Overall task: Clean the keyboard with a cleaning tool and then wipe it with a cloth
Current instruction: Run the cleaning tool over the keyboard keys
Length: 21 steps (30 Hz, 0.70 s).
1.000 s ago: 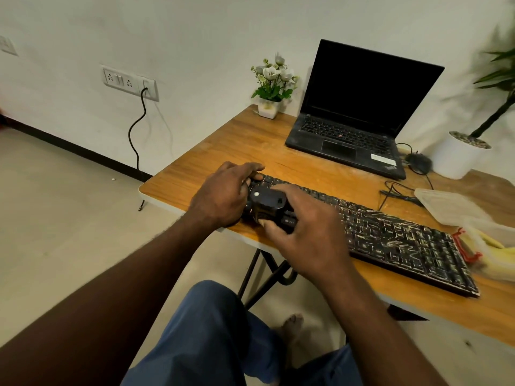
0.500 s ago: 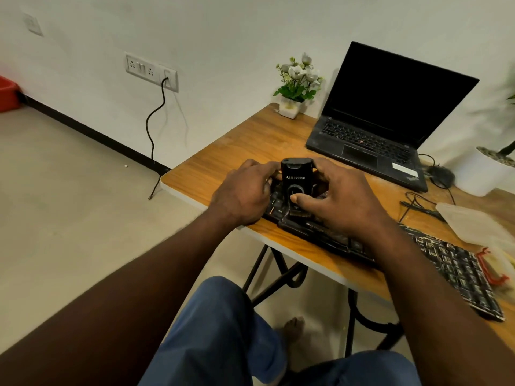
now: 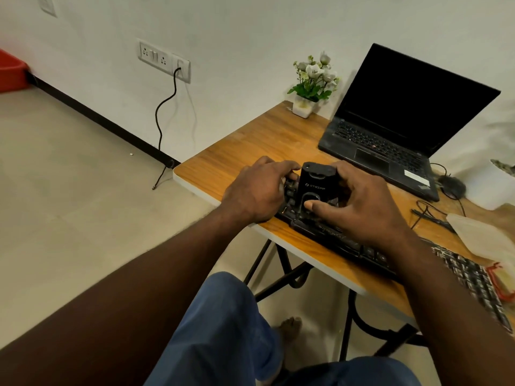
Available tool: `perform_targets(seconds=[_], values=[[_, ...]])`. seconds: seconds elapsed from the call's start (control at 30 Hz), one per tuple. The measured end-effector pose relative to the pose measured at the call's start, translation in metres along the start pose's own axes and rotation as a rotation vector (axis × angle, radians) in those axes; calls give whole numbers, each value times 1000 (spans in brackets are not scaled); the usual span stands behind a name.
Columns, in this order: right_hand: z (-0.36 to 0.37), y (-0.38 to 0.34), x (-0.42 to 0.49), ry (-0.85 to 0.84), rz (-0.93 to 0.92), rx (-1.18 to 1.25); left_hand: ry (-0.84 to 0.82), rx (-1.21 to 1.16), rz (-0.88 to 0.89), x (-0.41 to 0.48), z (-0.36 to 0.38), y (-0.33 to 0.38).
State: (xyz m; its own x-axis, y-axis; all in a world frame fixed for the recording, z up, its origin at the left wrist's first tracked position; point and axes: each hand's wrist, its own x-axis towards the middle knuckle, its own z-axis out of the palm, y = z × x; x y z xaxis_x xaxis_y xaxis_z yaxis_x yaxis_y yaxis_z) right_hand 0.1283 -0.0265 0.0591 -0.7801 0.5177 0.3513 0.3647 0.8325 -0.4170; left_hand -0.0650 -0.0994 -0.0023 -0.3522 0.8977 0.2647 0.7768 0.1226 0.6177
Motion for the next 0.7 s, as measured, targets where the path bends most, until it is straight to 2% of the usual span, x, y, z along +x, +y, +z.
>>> perform_targets(seconds=[0.07, 0.17, 0.3, 0.43, 0.57, 0.67, 0.7], values=[[1, 0, -1, 23, -3, -10, -1, 7, 3, -1, 0, 1], [1, -3, -2, -51, -14, 33, -4, 11, -22, -1, 1, 0], [0, -2, -1, 25, -14, -36, 2, 2, -8, -1, 2, 0], [2, -1, -5, -47, 0, 60, 15, 1, 1, -2, 0, 0], [4, 3, -7, 71, 26, 30, 22, -2, 34, -4, -2, 3], [-1, 3, -10, -33, 57, 113, 21, 0, 28, -4, -3, 4], [-2, 6, -10, -17, 64, 90, 21, -5, 33, -3, -3, 3]])
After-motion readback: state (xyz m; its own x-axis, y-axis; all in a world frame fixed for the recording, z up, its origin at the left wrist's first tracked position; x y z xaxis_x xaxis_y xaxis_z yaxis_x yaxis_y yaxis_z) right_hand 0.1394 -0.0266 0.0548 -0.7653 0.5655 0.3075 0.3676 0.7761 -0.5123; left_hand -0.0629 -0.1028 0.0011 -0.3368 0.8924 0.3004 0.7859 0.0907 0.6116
